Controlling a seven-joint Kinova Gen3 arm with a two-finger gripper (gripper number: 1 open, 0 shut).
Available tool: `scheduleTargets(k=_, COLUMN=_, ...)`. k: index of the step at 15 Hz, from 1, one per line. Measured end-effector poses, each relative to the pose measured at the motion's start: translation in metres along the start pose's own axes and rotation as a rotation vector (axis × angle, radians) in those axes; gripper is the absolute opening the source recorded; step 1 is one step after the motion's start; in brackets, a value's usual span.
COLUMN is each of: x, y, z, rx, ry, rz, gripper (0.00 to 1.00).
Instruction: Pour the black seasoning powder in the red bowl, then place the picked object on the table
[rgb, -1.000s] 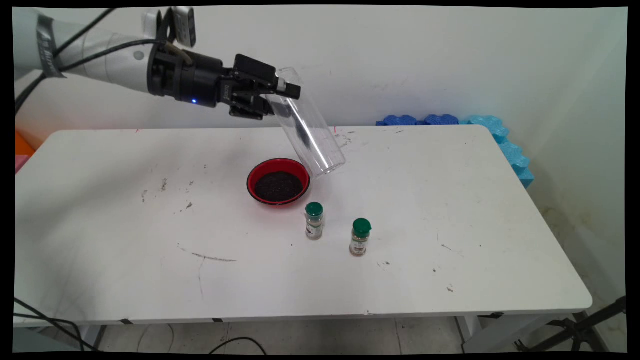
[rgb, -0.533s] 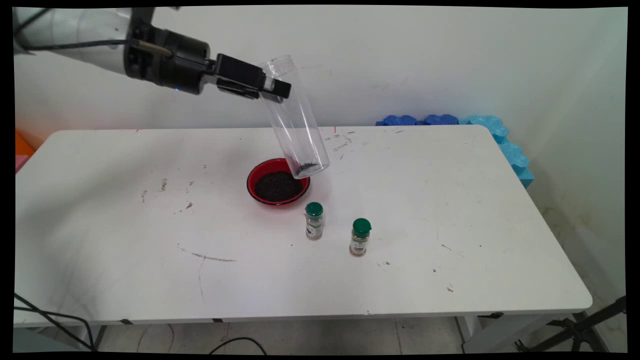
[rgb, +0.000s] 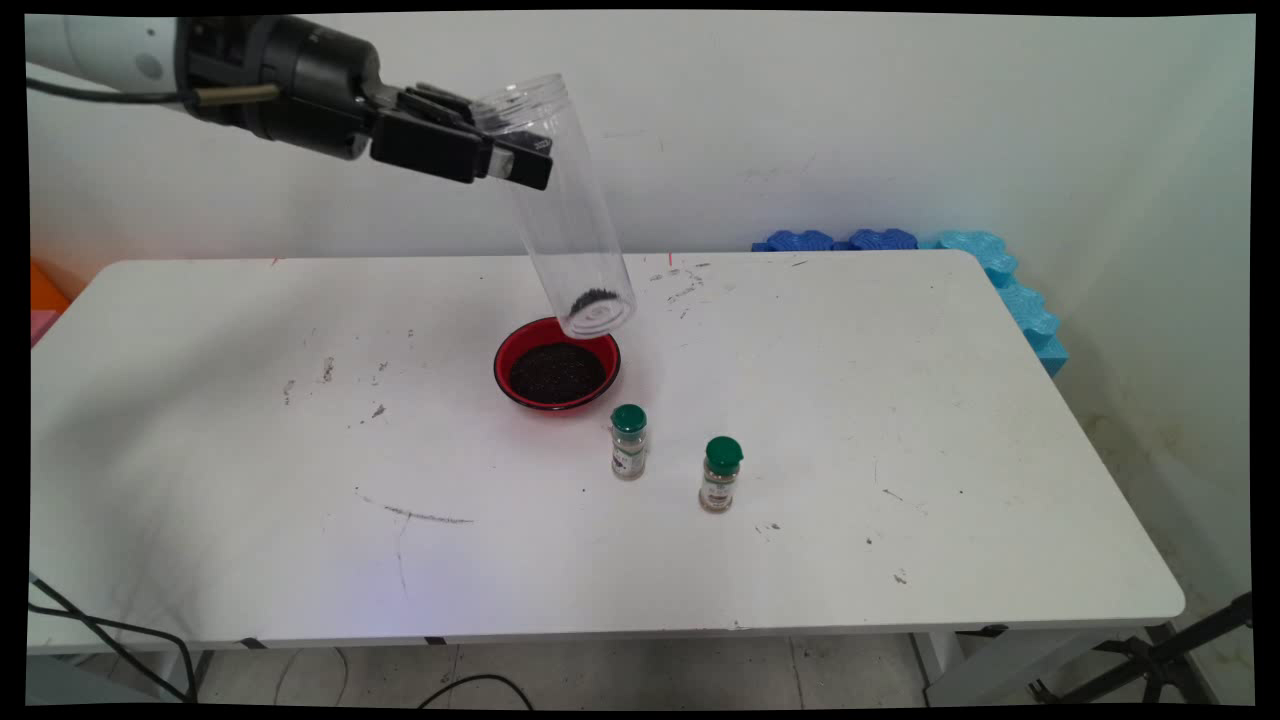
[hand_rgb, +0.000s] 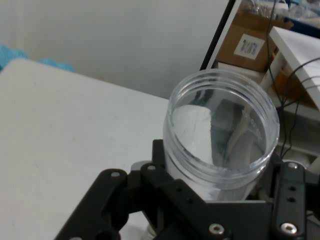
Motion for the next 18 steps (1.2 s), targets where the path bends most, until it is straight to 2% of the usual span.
scheduleTargets(k=7, x=0.006, y=0.024, z=-0.007, rx=-0.002, ry=0.007, rz=0.316, gripper=0.00)
scheduleTargets(k=9, x=0.006, y=0.030, z=-0.008, rx=-0.005, ry=0.005, rz=0.363, gripper=0.00)
scheduleTargets(k=13, x=-0.005, y=0.039, z=-0.007, rx=-0.011, ry=-0.023, rz=0.360, gripper=0.00)
scheduleTargets(k=18, x=-0.044, y=0.043, z=-0.003, rx=0.000, ry=-0.088, rz=0.288, gripper=0.00)
